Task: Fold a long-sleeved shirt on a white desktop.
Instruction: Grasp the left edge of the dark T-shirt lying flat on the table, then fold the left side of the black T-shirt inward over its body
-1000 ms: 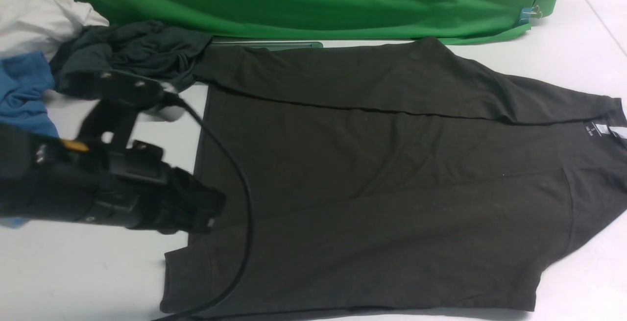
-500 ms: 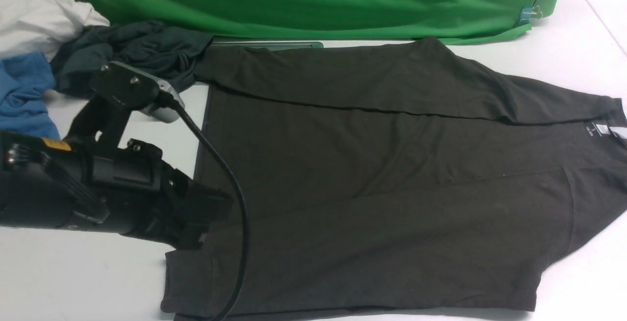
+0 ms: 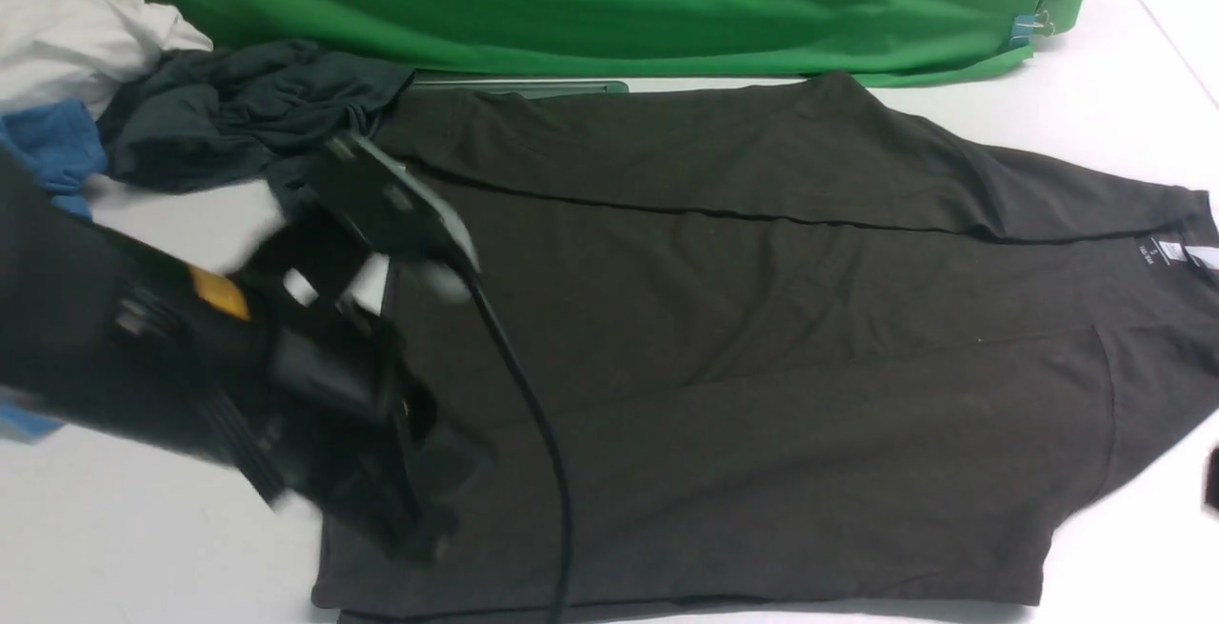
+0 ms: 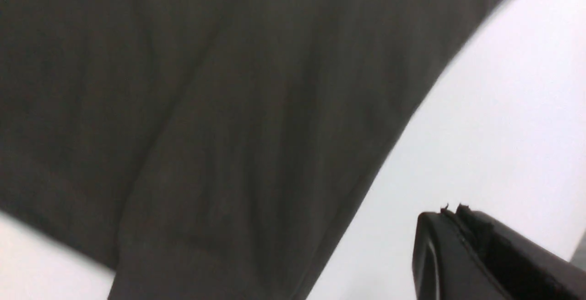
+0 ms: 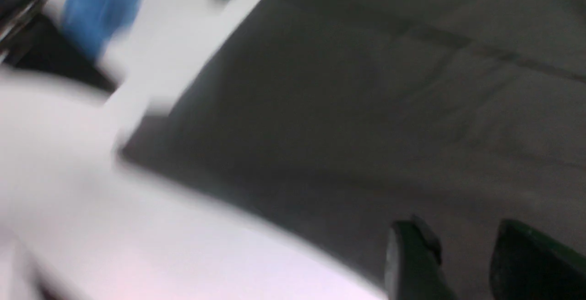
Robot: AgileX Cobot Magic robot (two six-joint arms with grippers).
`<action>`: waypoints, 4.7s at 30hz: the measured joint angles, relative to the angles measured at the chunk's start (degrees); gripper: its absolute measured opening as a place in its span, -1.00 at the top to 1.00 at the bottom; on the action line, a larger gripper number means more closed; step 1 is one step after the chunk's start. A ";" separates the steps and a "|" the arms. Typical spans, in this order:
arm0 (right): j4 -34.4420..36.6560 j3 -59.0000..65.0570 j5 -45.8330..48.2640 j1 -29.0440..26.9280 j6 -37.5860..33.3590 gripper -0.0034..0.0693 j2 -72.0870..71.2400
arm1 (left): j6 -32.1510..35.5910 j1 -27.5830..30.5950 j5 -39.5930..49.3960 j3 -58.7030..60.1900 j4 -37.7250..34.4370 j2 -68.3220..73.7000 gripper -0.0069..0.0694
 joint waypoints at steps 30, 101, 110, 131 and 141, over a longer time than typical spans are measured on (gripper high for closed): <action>-4.64 -6.95 3.85 11.92 -7.07 0.25 6.35 | -3.10 16.63 -11.11 0.03 10.97 27.92 -0.11; 8.41 -38.64 3.54 -12.54 -65.72 -0.50 83.84 | -7.67 16.94 -0.04 -1.68 8.94 4.30 0.72; 8.99 -38.64 3.54 -12.54 -66.13 0.62 83.95 | -7.61 16.94 -0.27 -1.68 8.94 4.30 0.72; 5.95 -38.88 3.23 -12.54 -62.71 0.87 82.12 | -7.60 16.94 -0.81 -1.68 8.80 4.30 0.72; 6.01 -38.88 -0.02 -12.54 -58.58 -0.02 83.44 | -7.69 16.94 -0.81 -1.68 8.73 4.30 0.72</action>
